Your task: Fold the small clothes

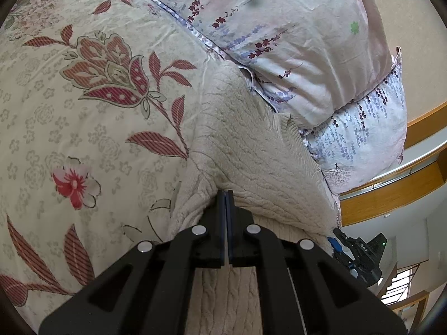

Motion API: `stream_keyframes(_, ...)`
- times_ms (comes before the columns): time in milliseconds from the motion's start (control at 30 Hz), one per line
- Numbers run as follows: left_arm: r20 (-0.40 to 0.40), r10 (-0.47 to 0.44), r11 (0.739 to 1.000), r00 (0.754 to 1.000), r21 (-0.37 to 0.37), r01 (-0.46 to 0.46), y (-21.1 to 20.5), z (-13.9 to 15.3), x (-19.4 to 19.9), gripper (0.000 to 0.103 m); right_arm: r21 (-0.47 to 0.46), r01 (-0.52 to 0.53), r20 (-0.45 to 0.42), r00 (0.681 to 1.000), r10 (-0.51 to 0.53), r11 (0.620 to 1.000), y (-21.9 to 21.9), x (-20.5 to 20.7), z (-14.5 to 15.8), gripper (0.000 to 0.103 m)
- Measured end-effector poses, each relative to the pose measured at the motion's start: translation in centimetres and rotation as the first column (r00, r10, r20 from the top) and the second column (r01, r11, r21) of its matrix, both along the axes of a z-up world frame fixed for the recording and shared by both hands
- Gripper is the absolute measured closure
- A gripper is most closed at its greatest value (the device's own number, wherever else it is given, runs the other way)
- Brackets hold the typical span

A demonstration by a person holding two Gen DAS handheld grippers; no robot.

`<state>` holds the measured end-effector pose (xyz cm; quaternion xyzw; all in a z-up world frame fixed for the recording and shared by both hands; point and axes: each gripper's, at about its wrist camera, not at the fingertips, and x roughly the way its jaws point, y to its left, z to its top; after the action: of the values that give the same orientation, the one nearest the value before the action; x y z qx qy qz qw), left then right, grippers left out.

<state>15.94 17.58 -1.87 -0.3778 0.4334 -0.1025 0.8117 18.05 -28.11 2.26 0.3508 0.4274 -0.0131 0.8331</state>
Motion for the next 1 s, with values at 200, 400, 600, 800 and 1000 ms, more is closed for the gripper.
stream_keyframes(200,0.001,0.001,1.000,1.000,0.000,-0.001,0.0,0.0,0.0,0.098,-0.126,-0.021,0.112,0.993,0.035,0.992,1.8,-0.5,3.0,0.095)
stream_keyframes(400,0.001,0.002,1.000,1.000,0.003,-0.002,0.0,0.0,0.1,0.099,-0.274,0.003,0.097,0.995,0.024,0.962,3.3,-1.6,3.6,0.095)
stream_keyframes(600,0.003,-0.047,0.999,0.999,0.016,0.047,-0.4,0.6,-0.5,0.082,-0.274,-0.015,-0.018,1.000,0.011,0.962,3.0,-1.2,1.3,0.094)
stream_keyframes(800,0.106,-0.103,0.991,0.989,0.090,0.094,-0.1,2.9,-4.2,0.056,-0.203,-0.013,0.057,0.998,0.025,0.979,1.0,-5.4,4.1,0.057)
stream_keyframes(1000,0.112,-0.140,0.984,0.984,0.122,0.126,1.9,2.7,-8.2,0.053,-0.149,-0.015,0.057,0.998,0.024,0.989,-2.3,-11.1,4.7,0.055)
